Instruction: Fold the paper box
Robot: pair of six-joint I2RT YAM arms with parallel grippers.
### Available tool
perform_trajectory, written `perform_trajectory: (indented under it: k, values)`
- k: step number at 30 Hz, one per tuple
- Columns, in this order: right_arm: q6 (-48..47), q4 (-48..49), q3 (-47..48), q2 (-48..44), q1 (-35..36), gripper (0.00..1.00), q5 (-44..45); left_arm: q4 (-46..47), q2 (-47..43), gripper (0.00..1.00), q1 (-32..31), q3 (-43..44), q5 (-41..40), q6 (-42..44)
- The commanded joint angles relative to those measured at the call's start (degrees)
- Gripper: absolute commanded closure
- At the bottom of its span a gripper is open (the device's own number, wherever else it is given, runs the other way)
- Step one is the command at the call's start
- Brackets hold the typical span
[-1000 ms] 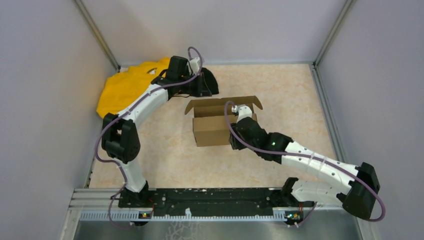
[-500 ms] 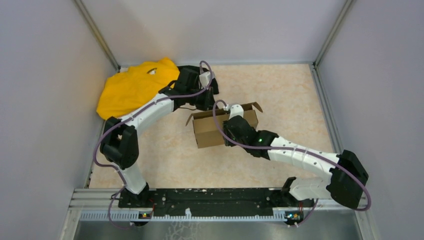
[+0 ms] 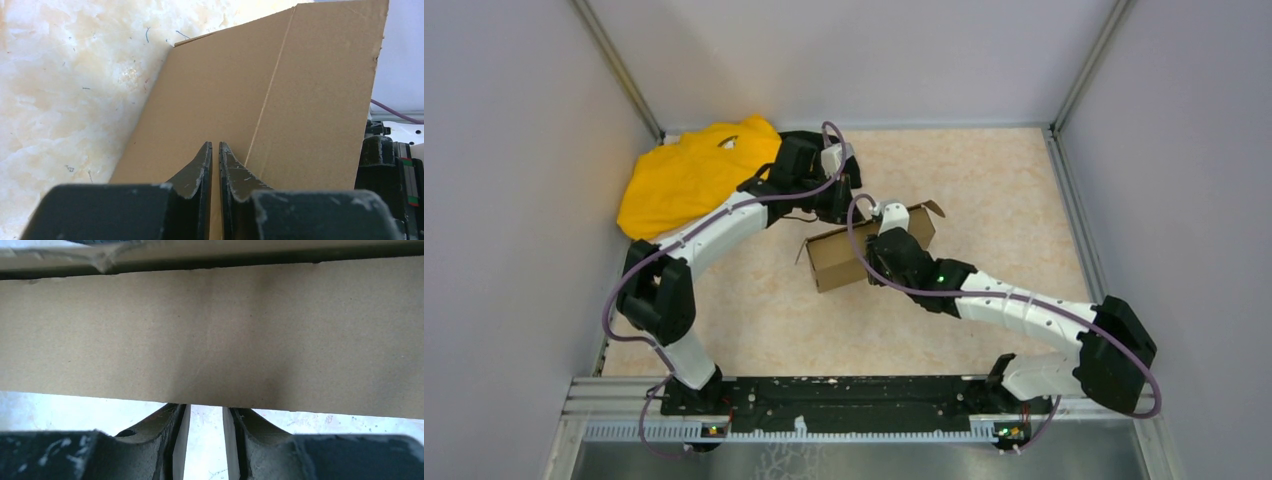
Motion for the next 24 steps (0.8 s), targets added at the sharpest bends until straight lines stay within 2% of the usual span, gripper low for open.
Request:
perform_trajectory:
  k: [1, 7, 14, 21, 24]
  values:
    - [-1.5, 6.2, 5.3, 1.4, 0.5, 0.7, 1.7, 2.6, -0.9, 0.86, -0.5, -1.4, 3.9, -0.6]
    - [-2.4, 6.1, 7.2, 2.7, -0.4, 0.68, 1.0, 2.9, -0.5, 0.85, -0.4, -1.5, 4.7, 0.2]
    - [-2.8, 6.2, 7.7, 1.2, -5.6, 0.67, -4.2, 2.2, 0.3, 0.81, 0.2, -0.5, 5.7, 1.4]
    - [-4.4, 4.4, 10.3, 1.5, -9.3, 0.66, -8.2, 2.4, 0.9, 0.7, 2.3, -0.5, 7.7, 1.6]
    - [-4.5, 4.0, 11.1, 1.7, -9.9, 0.65, -9.1, 2.5, 1.0, 0.68, 3.0, -0.6, 8.3, 1.6]
